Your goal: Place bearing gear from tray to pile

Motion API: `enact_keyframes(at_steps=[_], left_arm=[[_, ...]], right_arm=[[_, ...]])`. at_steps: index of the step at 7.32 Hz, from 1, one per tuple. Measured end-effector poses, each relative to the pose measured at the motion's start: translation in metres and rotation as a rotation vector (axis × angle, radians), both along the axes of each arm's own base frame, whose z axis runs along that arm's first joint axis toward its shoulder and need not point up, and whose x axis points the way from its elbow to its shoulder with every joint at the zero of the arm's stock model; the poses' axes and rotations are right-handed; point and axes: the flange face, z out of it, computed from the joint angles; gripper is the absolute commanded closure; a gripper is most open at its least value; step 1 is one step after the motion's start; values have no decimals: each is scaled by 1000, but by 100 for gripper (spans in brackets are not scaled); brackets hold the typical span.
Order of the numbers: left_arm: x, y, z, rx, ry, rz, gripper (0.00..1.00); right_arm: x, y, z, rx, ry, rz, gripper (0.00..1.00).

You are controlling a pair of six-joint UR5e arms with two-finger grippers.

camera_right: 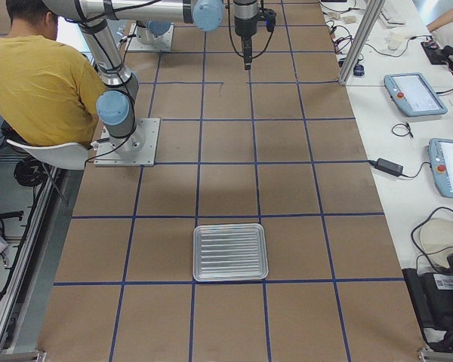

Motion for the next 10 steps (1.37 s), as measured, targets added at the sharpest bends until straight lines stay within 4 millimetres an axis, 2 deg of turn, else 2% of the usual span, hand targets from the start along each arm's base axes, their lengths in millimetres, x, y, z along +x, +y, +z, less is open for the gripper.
enact_keyframes(at_steps=[2,5,6,7,8,9,10], left_arm=[[13,15,-29,19,20,13,100],[18,17,-44,23,19,12,99],[18,18,-46,24,19,12,61],[18,19,-48,28,20,12,33],[18,20,-50,32,23,12,22],[18,20,-52,36,25,12,19],[18,21,-52,36,26,12,9]], right_arm=[[0,0,0,1,0,-1,0],[0,0,0,0,0,-1,0],[0,0,0,1,0,-1,0],[0,0,0,2,0,-1,0],[0,0,0,2,0,0,0],[0,0,-1,2,0,0,0],[0,0,-1,2,0,0,0]])
